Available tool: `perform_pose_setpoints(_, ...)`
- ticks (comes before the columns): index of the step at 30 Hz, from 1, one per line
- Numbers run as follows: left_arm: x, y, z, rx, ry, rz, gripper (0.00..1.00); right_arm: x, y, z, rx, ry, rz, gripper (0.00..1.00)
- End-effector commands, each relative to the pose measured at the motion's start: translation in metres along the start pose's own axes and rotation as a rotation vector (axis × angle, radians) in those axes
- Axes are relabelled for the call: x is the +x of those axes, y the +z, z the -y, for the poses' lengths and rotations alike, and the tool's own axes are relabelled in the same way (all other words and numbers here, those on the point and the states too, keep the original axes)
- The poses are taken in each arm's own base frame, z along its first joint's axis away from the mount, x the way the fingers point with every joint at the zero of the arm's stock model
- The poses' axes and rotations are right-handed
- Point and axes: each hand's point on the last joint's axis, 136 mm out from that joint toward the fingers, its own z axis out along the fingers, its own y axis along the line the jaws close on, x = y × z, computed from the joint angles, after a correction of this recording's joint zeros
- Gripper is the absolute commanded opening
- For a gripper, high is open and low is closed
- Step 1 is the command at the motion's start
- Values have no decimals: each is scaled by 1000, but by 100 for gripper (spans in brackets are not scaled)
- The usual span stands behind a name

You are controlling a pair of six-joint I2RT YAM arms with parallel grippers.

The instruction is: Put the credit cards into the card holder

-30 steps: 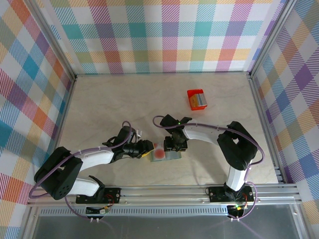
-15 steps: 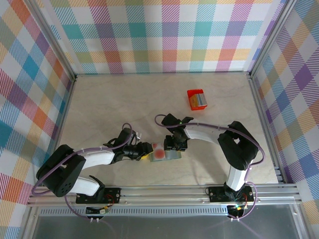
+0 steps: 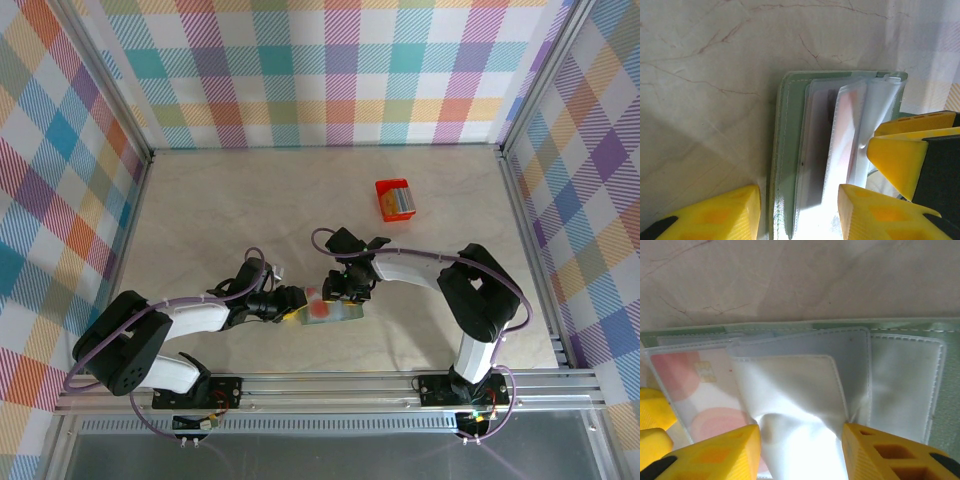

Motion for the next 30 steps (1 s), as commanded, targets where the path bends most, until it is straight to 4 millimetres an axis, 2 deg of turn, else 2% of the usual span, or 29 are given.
perform_pose_setpoints(1,5,1,-5,-12,-1,-8,44,4,7,-3,-32,11,-17,46)
perform_pose_setpoints(12,4,-3,-4,-13,-1,2,44,1,-11,-25,-136,10,14,44)
perform_pose_setpoints(19,4,-6,-4,-16,0,13,43,0,-19,-29,-151,-9,28,43)
perform_pose_setpoints(21,4,-6,-4,-15,0,12,43,-1,-25,-23,-111,-13,48,43)
perform_pose_setpoints(25,5,-7,-1,-4,7,11,43,-11,-43,0,43,-27,124,42)
perform_pose_setpoints(30,4,-7,3,6,19,9,43,-9,-39,12,133,-45,82,45)
